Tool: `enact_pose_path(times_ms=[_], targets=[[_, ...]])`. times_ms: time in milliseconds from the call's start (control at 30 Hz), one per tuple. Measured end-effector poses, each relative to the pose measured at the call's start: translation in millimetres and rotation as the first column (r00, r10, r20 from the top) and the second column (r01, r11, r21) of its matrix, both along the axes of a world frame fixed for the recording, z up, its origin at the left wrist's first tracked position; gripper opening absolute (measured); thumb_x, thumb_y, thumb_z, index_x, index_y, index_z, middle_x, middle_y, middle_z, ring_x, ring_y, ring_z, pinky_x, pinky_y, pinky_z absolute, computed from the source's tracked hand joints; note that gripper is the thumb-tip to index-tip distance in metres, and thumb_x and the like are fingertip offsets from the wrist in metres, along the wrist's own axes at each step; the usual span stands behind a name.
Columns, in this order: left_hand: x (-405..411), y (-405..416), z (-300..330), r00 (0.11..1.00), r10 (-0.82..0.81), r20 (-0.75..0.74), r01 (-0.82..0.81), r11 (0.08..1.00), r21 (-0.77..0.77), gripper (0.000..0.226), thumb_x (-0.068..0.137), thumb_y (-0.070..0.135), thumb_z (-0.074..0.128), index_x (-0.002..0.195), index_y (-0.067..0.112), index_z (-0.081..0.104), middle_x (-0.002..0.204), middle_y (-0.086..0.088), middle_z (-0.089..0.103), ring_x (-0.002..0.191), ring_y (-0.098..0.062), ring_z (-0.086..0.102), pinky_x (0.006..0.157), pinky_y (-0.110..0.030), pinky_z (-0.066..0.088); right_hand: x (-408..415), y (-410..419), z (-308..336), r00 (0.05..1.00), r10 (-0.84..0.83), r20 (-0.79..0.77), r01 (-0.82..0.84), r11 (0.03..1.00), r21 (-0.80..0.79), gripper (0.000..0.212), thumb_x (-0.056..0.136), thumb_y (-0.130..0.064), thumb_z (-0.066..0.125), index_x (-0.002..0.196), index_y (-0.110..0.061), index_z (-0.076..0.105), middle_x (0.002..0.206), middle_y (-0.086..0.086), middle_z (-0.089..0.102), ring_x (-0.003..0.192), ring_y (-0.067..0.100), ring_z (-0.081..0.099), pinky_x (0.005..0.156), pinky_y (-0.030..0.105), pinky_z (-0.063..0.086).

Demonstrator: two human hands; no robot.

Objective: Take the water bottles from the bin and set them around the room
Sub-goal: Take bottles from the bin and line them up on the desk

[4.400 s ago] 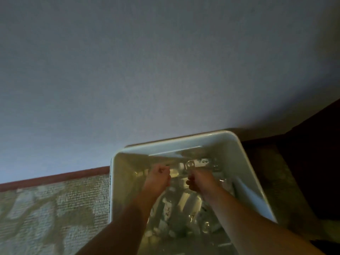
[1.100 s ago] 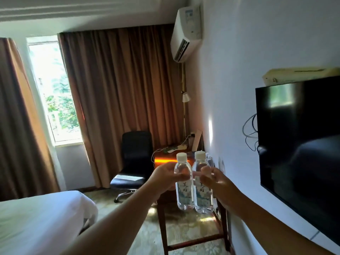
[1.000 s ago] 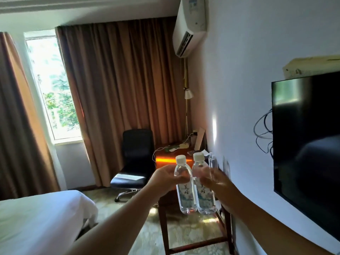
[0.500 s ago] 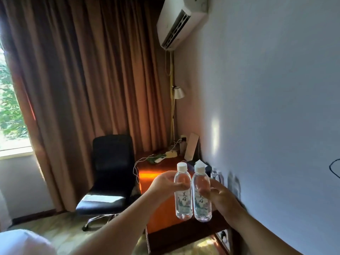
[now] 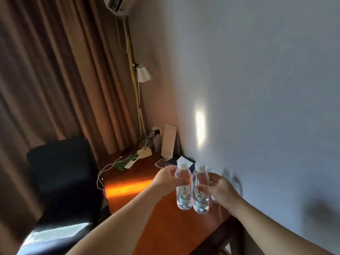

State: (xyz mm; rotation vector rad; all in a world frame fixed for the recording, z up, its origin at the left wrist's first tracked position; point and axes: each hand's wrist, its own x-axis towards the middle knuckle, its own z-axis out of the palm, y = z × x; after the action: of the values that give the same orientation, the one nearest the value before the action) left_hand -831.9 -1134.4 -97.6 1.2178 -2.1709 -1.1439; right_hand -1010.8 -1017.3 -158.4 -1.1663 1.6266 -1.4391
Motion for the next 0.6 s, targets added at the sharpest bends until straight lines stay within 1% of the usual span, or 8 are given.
enact_pose_path(times_ms=[67,200,267,333,400,433,533,600], targets=[[-18.1,-33.7,-7.1,0.999,-0.043,0.017,0.043,0.999,0.015,0.045,0.061,0.043,0.089,0.096,0.048,0.062,0.094,0.022,0.068,0.084,0.005,0.065,0.065,-0.017,0.049,-13.4,-26.7,-12.6,1.000,-0.019,0.003,0.019,0.999,0.029,0.063,0.050,-0.068,0.086,0.106,-0.043,0.071,0.106,-0.011,0.077,0.103,0.011,0.072,0.097,0.045,0.055],[-51.3,-90.1,-42.1,0.993,-0.117,0.015,0.116,0.992,0.057,0.050,0.062,0.043,0.090,0.100,0.053,0.060,0.095,0.023,0.068,0.086,0.004,0.065,0.064,-0.015,0.046,-34.2,-63.8,-43.2,0.988,-0.152,-0.010,0.152,0.983,0.099,0.078,0.053,-0.062,0.086,0.122,-0.030,0.065,0.114,-0.008,0.074,0.110,0.012,0.068,0.101,0.043,0.053],[-65.7,-113.0,-67.7,0.987,-0.154,0.033,0.149,0.982,0.117,0.054,0.062,0.044,0.089,0.107,0.053,0.062,0.097,0.022,0.069,0.088,0.002,0.066,0.070,-0.018,0.051,-41.3,-75.7,-63.4,0.975,-0.221,-0.019,0.222,0.965,0.142,0.074,0.051,-0.062,0.083,0.117,-0.034,0.065,0.111,-0.011,0.074,0.107,0.008,0.068,0.097,0.039,0.055],[-79.5,-136.8,-94.5,0.976,-0.207,0.066,0.194,0.966,0.169,0.068,0.062,0.043,0.089,0.123,0.048,0.060,0.101,0.022,0.067,0.094,-0.003,0.065,0.077,-0.022,0.053,-46.2,-87.2,-83.0,0.949,-0.313,-0.014,0.310,0.931,0.192,0.065,0.050,-0.060,0.083,0.109,-0.039,0.065,0.102,-0.014,0.076,0.098,0.004,0.071,0.088,0.033,0.058],[-93.4,-161.6,-116.9,0.957,-0.272,0.099,0.251,0.951,0.182,0.071,0.063,0.041,0.089,0.128,0.044,0.060,0.098,0.023,0.066,0.093,-0.004,0.065,0.076,-0.021,0.052,-50.0,-99.8,-102.3,0.910,-0.415,-0.001,0.404,0.886,0.227,0.063,0.051,-0.054,0.086,0.109,-0.037,0.066,0.095,-0.015,0.077,0.089,0.002,0.073,0.079,0.028,0.059],[-100.2,-173.4,-127.0,0.943,-0.316,0.103,0.293,0.937,0.193,0.068,0.065,0.039,0.089,0.127,0.044,0.061,0.096,0.024,0.066,0.091,-0.002,0.064,0.074,-0.019,0.051,-51.0,-106.0,-112.1,0.884,-0.467,0.000,0.453,0.857,0.243,0.063,0.055,-0.049,0.088,0.112,-0.034,0.065,0.096,-0.013,0.077,0.088,0.004,0.073,0.080,0.029,0.060],[-117.4,-204.9,-150.7,0.881,-0.461,0.108,0.432,0.876,0.212,0.062,0.068,0.035,0.088,0.125,0.043,0.063,0.091,0.027,0.066,0.085,0.007,0.061,0.062,-0.010,0.042,-50.5,-122.7,-135.2,0.784,-0.621,0.029,0.588,0.756,0.288,0.061,0.068,-0.026,0.091,0.122,-0.020,0.064,0.111,-0.002,0.075,0.101,0.017,0.072,0.093,0.041,0.058],[-126.8,-222.9,-162.6,0.834,-0.541,0.108,0.508,0.829,0.233,0.065,0.069,0.031,0.087,0.128,0.042,0.062,0.092,0.028,0.065,0.084,0.010,0.059,0.060,-0.008,0.041,-46.0,-132.0,-147.3,0.724,-0.689,0.028,0.646,0.692,0.322,0.053,0.071,-0.018,0.089,0.118,-0.021,0.065,0.110,-0.002,0.075,0.102,0.020,0.072,0.095,0.045,0.057]])
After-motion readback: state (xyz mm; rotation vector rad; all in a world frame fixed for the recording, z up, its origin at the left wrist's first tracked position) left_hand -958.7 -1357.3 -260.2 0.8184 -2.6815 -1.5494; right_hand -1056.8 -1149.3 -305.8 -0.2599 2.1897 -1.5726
